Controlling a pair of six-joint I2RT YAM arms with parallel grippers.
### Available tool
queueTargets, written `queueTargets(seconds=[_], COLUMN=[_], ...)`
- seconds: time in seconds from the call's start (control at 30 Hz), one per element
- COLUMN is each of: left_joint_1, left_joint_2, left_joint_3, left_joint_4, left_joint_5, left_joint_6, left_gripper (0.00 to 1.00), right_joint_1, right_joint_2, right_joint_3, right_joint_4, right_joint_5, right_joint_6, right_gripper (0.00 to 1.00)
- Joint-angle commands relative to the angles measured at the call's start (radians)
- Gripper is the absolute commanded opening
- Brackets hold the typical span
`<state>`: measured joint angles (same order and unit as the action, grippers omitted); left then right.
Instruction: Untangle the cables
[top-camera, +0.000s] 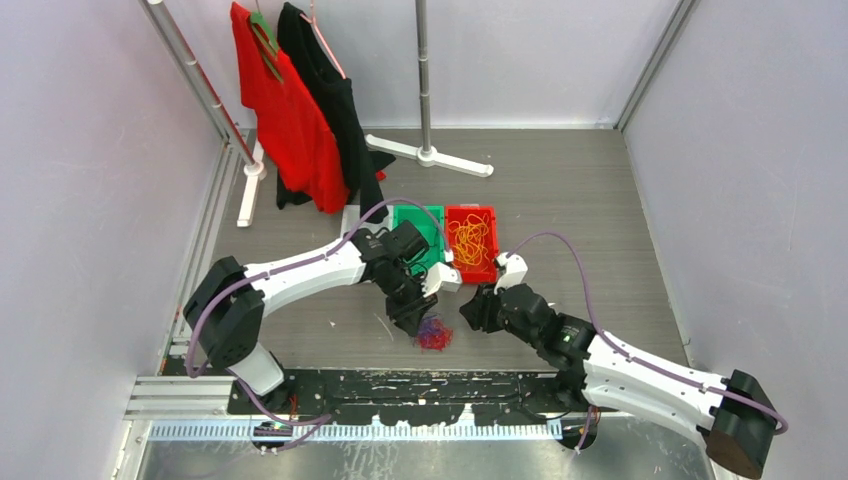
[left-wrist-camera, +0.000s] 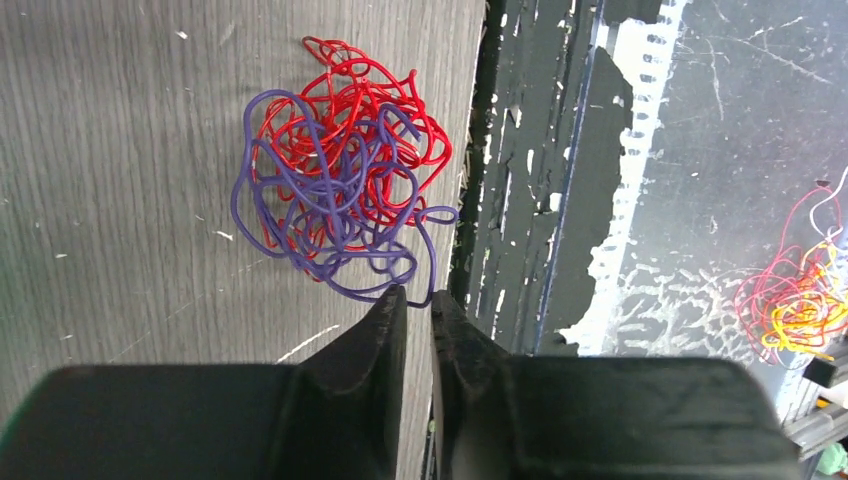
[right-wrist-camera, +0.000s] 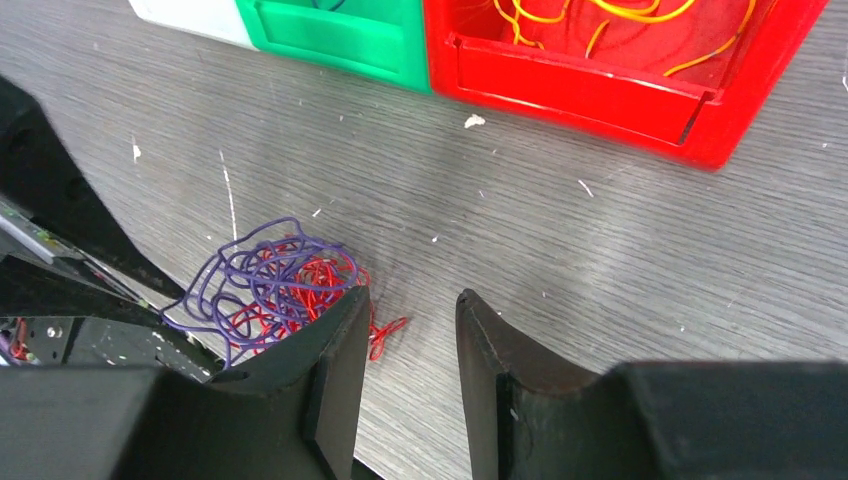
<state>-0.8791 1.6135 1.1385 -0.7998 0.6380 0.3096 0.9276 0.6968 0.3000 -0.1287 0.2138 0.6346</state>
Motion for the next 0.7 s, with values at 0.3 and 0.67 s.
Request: queueTargets(seconds=[0.3,0.67], left_joint_1=[-0.006,-0.007], left_joint_2=[-0.092,-0.167], left_joint_3=[0.123,0.261], left_joint_4=[-0.117,-0.266], left_joint_5=[-0.064,-0.135], left_joint_6=[0.062,0.043], left_gripper=[0.00,0.00], right_joint_1=[0.001,0.002], right_joint_2=[0.119,0.035], right_joint_3=[0.104,0.110], right_joint_4=[0.120,0.250], right_joint_5=[0.038,-0.166], right_joint_6=[-0.016,-0.157], right_gripper=[0.54,0.68])
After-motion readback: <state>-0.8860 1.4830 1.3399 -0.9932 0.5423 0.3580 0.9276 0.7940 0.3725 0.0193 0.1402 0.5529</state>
